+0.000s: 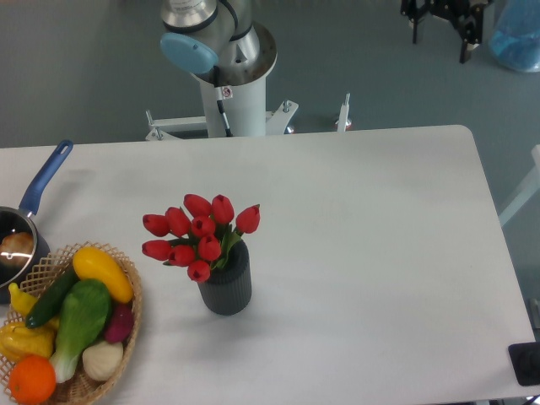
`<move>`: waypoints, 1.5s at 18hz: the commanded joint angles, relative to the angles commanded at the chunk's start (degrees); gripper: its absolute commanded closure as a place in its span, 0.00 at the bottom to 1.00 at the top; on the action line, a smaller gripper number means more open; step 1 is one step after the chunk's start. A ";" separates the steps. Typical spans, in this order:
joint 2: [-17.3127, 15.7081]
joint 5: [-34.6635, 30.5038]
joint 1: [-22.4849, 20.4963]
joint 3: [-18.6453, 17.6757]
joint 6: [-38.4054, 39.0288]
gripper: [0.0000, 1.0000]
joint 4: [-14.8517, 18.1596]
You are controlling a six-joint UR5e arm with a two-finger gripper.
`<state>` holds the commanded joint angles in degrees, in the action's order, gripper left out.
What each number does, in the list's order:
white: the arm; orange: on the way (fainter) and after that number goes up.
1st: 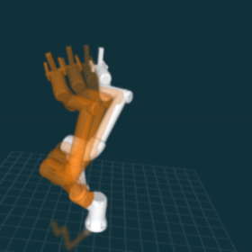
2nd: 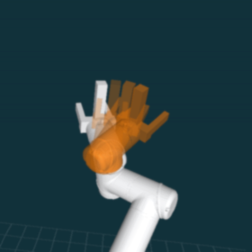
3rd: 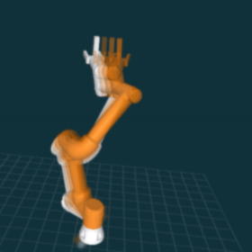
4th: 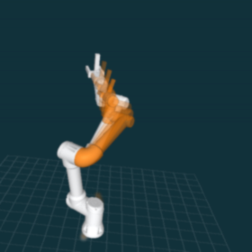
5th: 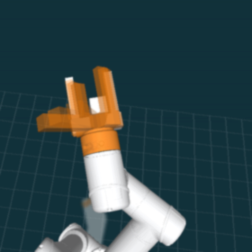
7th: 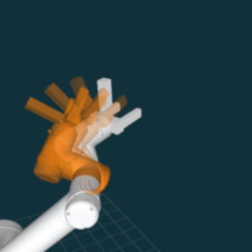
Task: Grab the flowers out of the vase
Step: 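Move the open gripper into view above the table, then lower the open gripper toward the red tulip stems above the vase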
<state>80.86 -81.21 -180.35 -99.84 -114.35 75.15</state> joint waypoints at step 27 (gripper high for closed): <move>-1.06 12.66 11.68 -11.08 13.00 0.00 -0.88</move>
<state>79.80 -68.56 -168.67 -110.92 -101.35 74.27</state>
